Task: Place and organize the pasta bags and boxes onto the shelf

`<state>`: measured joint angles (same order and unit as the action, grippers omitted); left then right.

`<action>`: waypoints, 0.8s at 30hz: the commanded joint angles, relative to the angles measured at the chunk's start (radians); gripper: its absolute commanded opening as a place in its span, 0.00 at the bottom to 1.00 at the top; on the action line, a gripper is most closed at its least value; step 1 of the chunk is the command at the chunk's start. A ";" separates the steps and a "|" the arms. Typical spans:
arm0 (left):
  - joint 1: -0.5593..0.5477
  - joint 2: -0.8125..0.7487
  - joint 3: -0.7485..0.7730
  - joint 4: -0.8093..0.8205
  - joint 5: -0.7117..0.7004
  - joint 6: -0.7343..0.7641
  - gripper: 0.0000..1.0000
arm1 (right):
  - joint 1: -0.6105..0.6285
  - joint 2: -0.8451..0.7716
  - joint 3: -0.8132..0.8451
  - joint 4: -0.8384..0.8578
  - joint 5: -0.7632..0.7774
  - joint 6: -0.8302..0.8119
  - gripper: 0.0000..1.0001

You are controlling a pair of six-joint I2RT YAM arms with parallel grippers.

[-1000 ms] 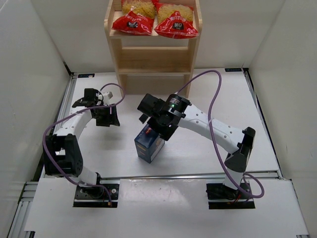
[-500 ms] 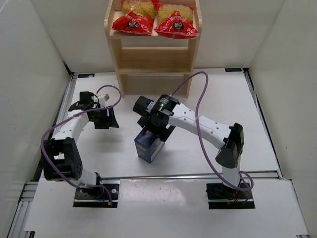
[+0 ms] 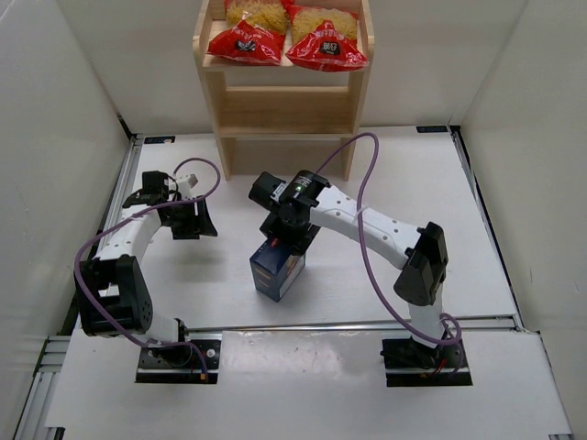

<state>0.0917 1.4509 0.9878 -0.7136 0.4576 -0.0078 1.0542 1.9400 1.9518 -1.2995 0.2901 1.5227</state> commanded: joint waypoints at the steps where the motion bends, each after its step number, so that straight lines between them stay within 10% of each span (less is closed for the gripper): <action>1: 0.006 -0.044 -0.012 0.017 0.033 0.008 0.71 | -0.003 -0.030 -0.022 0.052 -0.039 -0.053 0.54; 7: 0.006 -0.044 -0.012 0.017 0.024 0.008 0.71 | -0.003 -0.209 -0.138 0.245 -0.030 -0.130 0.45; 18: 0.056 -0.035 -0.012 0.017 0.006 0.008 0.72 | -0.037 -0.794 -0.890 1.109 0.129 -0.300 0.31; 24: 0.086 -0.035 -0.021 0.017 0.006 0.008 0.72 | -0.169 -0.883 -1.066 1.526 -0.129 -0.394 0.28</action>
<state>0.1623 1.4509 0.9836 -0.7071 0.4557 -0.0078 0.9314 1.1118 0.9005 -0.2600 0.2966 1.1793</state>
